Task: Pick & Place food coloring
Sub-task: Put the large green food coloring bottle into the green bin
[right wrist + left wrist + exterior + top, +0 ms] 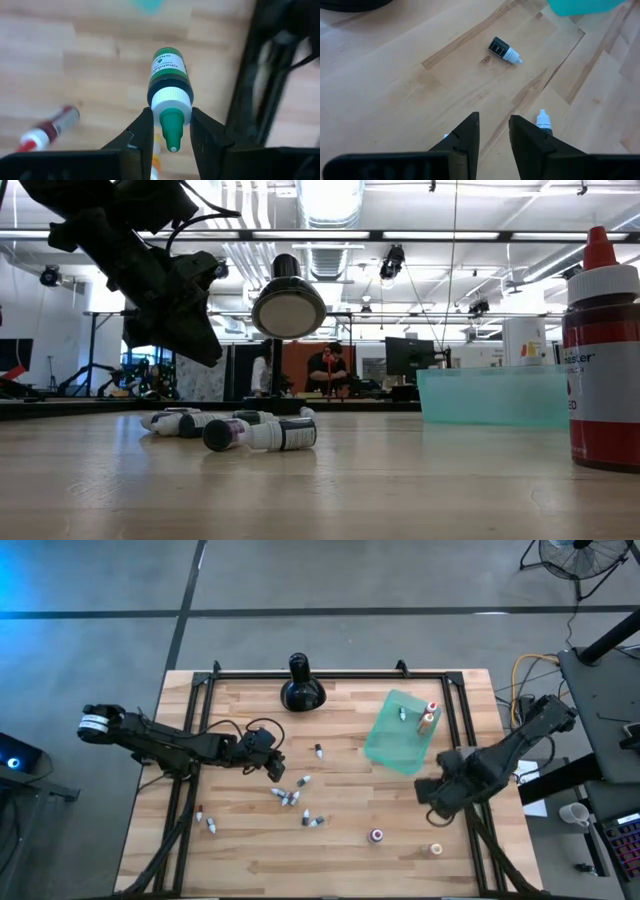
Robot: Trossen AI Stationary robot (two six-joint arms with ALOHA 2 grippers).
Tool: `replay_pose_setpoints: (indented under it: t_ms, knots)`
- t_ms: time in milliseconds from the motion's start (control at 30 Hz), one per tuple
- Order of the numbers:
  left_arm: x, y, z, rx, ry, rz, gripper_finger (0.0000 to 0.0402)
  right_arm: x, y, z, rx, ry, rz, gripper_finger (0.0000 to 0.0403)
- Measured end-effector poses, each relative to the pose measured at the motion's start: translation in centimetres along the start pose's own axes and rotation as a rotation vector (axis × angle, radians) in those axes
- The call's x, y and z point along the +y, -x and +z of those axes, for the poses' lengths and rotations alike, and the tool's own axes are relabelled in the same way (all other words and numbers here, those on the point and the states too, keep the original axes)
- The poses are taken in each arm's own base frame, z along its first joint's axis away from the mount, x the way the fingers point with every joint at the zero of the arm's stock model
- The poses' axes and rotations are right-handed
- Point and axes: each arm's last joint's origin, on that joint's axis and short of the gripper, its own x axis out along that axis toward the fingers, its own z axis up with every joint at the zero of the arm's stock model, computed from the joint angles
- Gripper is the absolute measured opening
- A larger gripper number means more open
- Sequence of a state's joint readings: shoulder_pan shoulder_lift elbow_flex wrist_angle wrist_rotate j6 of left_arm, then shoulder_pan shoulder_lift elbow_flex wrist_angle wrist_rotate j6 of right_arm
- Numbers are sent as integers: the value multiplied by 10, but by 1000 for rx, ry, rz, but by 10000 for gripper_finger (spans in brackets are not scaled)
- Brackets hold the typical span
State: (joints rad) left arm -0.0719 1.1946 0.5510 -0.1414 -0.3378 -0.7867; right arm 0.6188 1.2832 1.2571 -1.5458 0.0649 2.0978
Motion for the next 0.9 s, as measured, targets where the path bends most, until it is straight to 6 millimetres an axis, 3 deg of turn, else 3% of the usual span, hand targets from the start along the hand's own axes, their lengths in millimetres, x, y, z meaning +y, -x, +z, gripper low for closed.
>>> replay_pose_setpoints:
  t_ms: [100, 233, 500, 633, 900]
  knots:
    - [0, 0, 0, -1, -4, 0, 80, 10, 14, 16, -56, 4, 70, 91]
    - [-1, 0, 1, -7, 0, -6, 80, 19, 15, 46, -154, -15, 78, 91]
    - [-1, 0, 1, -7, 9, -7, 80, 27, -10, 106, -177, -14, -46, 92]
    - [-1, 0, 1, -7, 22, -7, 80, 23, -25, 134, -129, -10, -22, 84]
    - [-1, 0, 1, -6, 36, -7, 80, 12, -59, 163, -47, -25, -21, 49]
